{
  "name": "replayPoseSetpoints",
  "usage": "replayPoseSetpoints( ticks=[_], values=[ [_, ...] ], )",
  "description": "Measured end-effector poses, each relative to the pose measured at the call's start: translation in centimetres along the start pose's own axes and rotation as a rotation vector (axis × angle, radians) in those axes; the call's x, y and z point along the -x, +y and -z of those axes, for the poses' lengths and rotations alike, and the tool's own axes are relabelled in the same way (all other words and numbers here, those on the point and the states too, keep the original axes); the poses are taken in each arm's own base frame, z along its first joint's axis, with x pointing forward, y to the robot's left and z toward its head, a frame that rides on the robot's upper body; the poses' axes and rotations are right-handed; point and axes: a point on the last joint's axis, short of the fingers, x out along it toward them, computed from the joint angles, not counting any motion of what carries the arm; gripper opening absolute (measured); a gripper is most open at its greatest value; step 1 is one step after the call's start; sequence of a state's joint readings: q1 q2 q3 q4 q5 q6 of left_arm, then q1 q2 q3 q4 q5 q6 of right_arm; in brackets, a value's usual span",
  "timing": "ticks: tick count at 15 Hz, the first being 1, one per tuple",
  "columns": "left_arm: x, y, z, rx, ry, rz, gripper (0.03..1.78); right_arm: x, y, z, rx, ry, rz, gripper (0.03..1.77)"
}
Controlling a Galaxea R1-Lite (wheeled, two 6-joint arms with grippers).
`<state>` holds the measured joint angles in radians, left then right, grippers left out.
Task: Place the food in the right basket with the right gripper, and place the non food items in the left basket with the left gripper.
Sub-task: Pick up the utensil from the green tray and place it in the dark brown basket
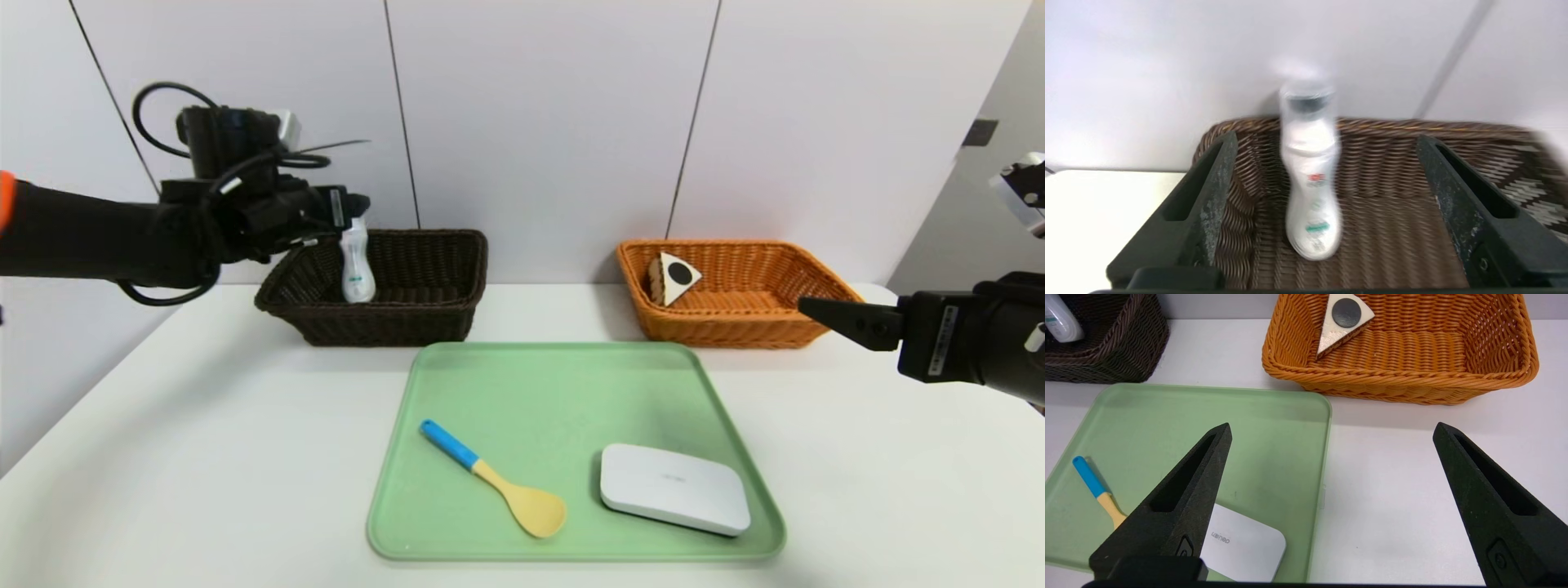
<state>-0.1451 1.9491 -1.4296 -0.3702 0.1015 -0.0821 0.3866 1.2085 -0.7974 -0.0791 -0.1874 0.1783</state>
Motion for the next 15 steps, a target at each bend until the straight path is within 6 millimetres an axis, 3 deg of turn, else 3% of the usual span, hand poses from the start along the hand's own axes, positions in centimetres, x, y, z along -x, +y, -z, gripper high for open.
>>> replayPoseSetpoints(
  ticks=[4, 6, 9, 12, 15],
  values=[
    [9.1, -2.7, -4.9, 0.002, 0.06, 0.126, 1.62, 0.0, 0.0, 0.0, 0.001, 0.0, 0.001, 1.7],
    [13.9, -4.7, -5.7, 0.055, 0.144, 0.197, 1.64, 0.0, 0.0, 0.0, 0.0, -0.001, 0.0, 1.7],
    [19.1, -6.6, -5.4, 0.158, 0.341, 0.217, 1.66, 0.1, 0.0, 0.0, -0.001, -0.003, -0.001, 1.7],
    [22.0, -8.2, -5.7, 0.232, 0.494, 0.22, 1.67, 0.3, -0.1, 0.1, -0.005, -0.001, -0.002, 1.7],
    [21.4, -9.9, -5.2, 0.253, 0.577, 0.179, 1.67, 0.4, -0.1, 0.2, -0.005, 0.003, 0.0, 1.7]
  ],
)
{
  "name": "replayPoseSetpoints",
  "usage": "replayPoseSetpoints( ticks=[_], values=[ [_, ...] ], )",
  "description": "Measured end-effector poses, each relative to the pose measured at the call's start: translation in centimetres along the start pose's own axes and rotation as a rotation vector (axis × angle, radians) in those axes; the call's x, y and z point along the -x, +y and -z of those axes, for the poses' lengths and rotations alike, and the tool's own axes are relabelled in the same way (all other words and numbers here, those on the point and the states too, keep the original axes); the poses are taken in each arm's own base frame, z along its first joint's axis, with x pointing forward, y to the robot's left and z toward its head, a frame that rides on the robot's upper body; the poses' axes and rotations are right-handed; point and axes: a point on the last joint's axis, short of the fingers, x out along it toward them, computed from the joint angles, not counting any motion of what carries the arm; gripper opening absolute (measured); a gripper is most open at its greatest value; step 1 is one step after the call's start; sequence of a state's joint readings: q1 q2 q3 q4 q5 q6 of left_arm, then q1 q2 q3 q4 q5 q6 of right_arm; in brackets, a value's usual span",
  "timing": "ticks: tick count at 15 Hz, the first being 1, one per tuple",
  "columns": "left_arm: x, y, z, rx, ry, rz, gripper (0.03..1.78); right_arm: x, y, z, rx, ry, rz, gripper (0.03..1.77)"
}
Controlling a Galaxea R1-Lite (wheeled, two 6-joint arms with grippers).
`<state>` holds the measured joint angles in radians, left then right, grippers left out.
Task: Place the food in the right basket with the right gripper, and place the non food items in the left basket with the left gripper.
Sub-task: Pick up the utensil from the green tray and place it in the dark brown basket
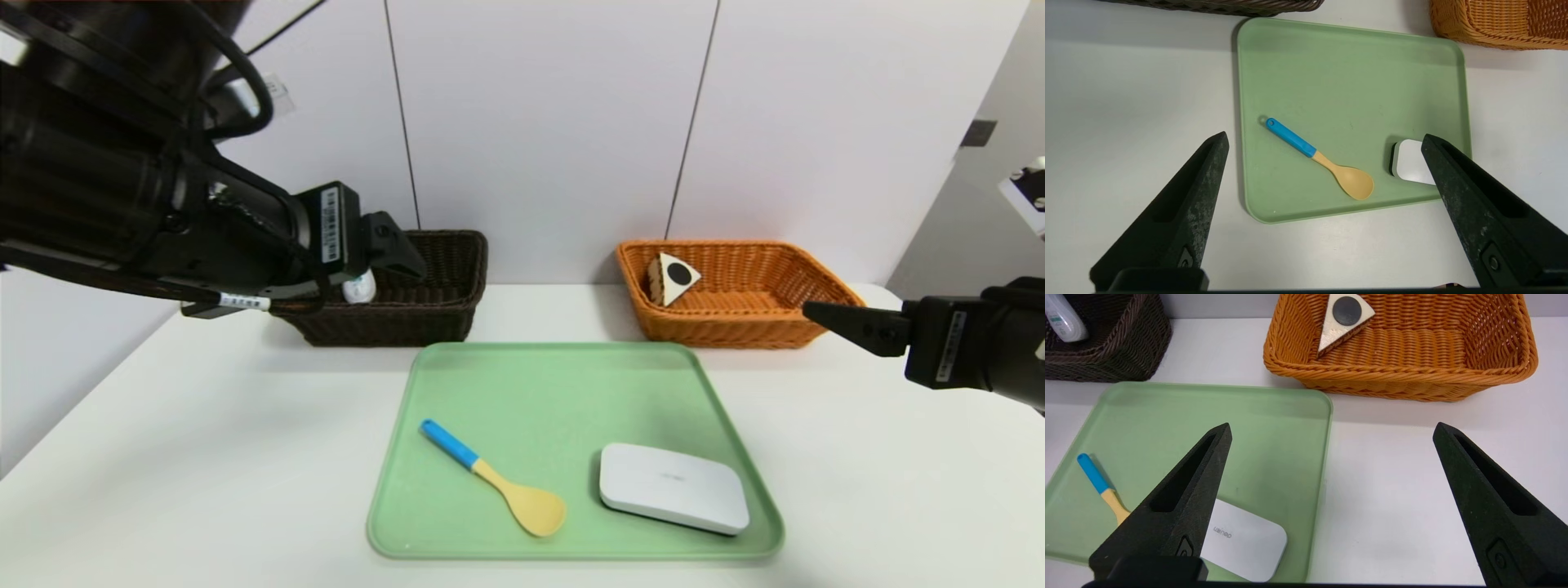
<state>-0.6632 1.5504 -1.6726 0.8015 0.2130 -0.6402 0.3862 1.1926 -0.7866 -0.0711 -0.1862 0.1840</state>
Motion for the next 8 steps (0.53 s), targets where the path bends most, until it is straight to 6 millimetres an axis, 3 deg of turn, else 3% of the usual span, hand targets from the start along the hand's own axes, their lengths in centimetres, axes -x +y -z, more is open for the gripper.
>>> replayPoseSetpoints(
  ticks=[3, 8],
  values=[
    [-3.1, -1.6, 0.6, -0.001, 0.032, -0.065, 1.69, 0.2, -0.2, 0.5, 0.012, 0.071, 0.017, 1.7],
    [-8.1, -3.6, 3.5, 0.079, 0.177, -0.159, 1.69, 0.0, -0.4, 0.6, 0.009, 0.086, 0.025, 1.7]
  ],
)
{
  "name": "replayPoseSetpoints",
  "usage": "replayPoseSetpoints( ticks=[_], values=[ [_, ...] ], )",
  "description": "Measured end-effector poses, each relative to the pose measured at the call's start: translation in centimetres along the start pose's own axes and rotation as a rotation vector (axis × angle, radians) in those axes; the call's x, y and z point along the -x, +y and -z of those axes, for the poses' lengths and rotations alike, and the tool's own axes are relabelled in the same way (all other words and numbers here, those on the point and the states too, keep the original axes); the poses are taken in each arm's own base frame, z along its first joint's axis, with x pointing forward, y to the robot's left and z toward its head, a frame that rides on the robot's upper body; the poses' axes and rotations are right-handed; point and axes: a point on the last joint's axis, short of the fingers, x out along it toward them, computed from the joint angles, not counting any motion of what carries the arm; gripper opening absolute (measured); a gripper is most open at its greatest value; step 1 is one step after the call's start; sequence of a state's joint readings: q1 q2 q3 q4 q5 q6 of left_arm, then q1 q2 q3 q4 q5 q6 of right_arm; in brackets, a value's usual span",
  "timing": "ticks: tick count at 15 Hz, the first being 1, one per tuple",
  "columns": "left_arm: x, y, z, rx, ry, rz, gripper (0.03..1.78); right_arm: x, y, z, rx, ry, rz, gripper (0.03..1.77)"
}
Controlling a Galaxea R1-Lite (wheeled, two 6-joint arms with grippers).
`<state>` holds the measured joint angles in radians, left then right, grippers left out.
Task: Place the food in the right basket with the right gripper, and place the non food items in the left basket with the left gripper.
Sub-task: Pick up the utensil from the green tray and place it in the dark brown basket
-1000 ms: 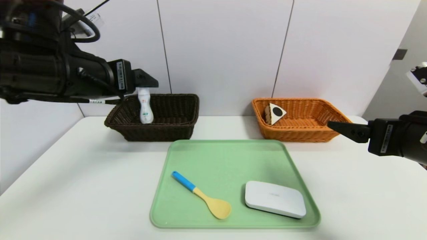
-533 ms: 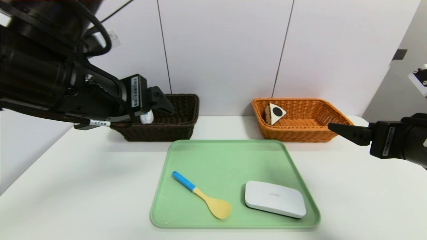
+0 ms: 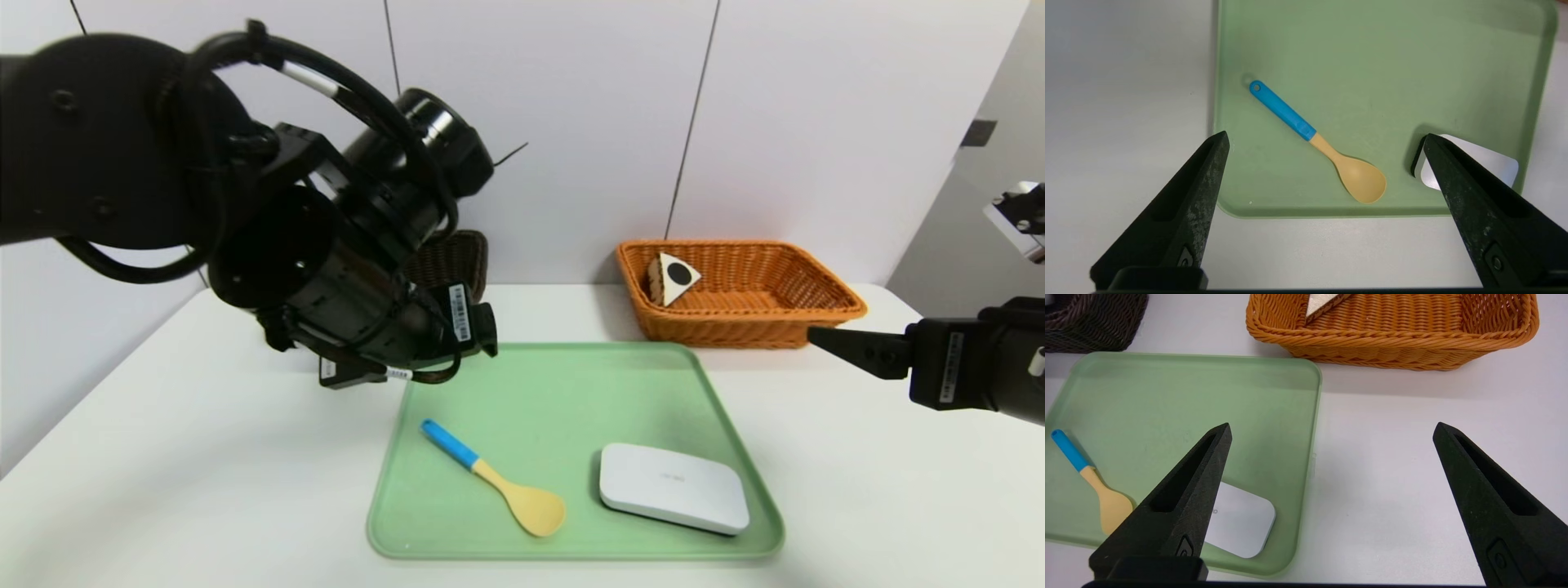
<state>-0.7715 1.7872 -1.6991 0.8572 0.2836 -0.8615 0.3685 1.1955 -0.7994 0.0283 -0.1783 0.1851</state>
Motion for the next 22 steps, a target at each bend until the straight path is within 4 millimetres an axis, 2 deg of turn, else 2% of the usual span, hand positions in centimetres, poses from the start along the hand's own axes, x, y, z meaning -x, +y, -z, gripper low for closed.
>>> replayPoseSetpoints(
  ticks=[4, 10, 17, 22],
  values=[
    [-2.9, -0.9, 0.8, 0.058, 0.056, -0.057, 1.69, -0.2, -0.1, 0.0, -0.007, 0.002, -0.001, 1.7],
    [-5.7, -1.2, 1.7, 0.106, 0.132, -0.162, 1.69, -0.1, -0.2, 0.4, -0.063, 0.009, -0.002, 1.7],
    [-7.4, -2.6, 1.3, 0.224, 0.203, -0.152, 1.69, 0.2, -0.2, 0.4, -0.068, 0.009, -0.017, 1.7],
    [-8.3, -2.7, 1.7, 0.221, 0.279, -0.175, 1.69, 0.4, -0.4, 0.4, -0.074, 0.003, -0.026, 1.7]
  ],
)
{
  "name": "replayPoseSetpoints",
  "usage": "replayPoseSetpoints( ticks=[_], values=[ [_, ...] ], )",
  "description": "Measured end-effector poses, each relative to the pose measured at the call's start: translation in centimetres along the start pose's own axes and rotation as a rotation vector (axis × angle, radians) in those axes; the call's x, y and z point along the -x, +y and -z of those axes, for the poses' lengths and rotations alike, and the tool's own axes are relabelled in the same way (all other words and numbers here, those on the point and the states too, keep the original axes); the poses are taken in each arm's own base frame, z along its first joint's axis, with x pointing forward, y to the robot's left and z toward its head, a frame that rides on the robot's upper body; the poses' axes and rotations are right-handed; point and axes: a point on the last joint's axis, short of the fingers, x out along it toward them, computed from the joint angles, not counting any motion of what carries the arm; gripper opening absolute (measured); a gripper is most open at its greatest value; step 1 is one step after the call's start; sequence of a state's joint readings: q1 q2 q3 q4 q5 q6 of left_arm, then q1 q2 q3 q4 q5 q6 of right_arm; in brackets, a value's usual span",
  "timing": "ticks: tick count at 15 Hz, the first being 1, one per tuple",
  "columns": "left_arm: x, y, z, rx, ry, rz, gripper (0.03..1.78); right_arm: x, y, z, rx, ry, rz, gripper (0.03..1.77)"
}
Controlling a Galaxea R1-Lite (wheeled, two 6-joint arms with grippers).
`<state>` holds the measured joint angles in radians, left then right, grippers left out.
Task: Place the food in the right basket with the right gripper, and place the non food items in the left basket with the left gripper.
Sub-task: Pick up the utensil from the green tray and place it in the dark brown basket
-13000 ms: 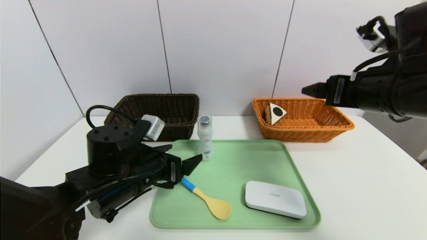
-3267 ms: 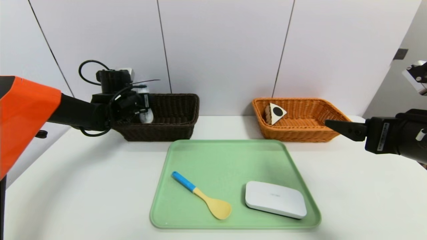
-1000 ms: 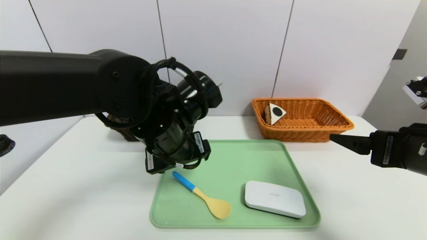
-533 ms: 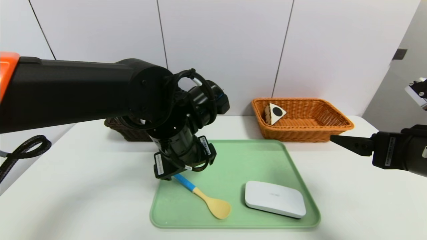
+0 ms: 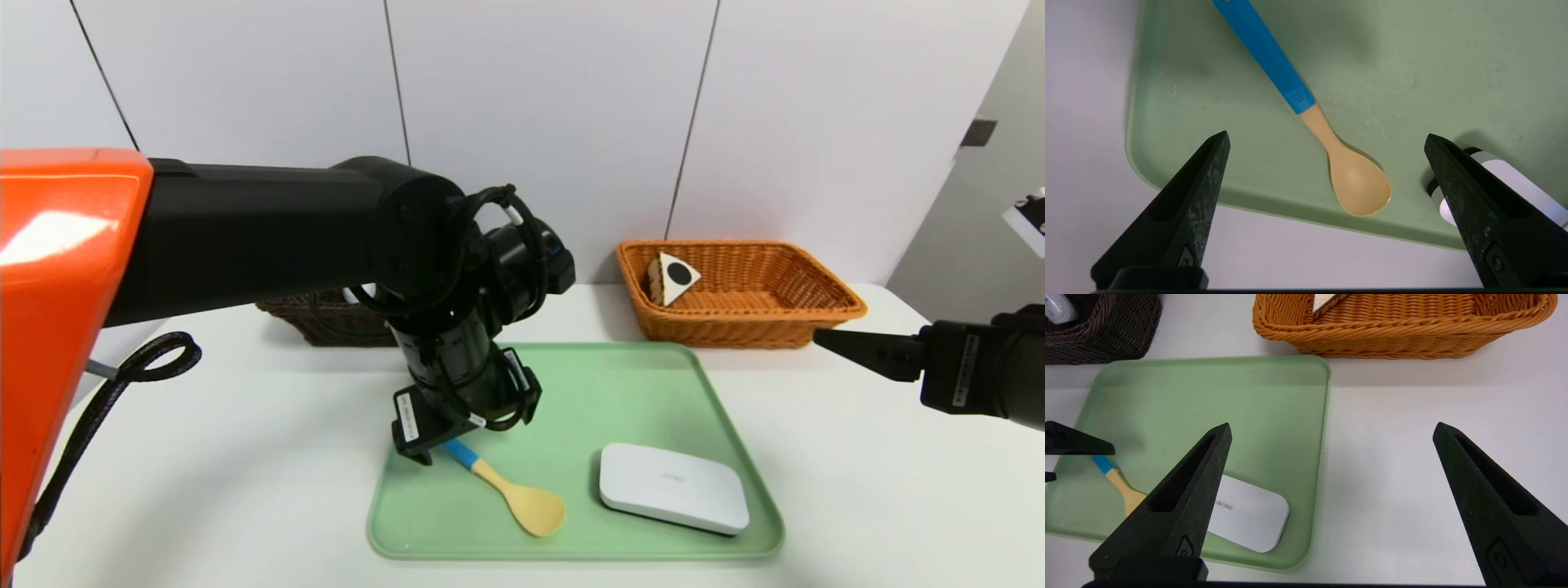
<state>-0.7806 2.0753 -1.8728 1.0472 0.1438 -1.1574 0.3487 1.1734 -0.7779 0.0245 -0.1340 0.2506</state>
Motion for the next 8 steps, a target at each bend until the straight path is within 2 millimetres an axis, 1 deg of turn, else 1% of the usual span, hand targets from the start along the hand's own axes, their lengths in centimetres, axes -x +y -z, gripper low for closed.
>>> replayPoseSetpoints(
  ticks=[5, 8],
  values=[
    [-0.46, 0.05, -0.18, 0.041, 0.081, 0.017, 1.69, 0.26, -0.33, -0.12, -0.008, -0.009, 0.002, 1.7],
    [-0.99, 0.28, -0.61, 0.054, 0.089, 0.002, 1.69, 0.3, -0.44, -0.02, -0.009, -0.007, 0.006, 1.7]
  ],
)
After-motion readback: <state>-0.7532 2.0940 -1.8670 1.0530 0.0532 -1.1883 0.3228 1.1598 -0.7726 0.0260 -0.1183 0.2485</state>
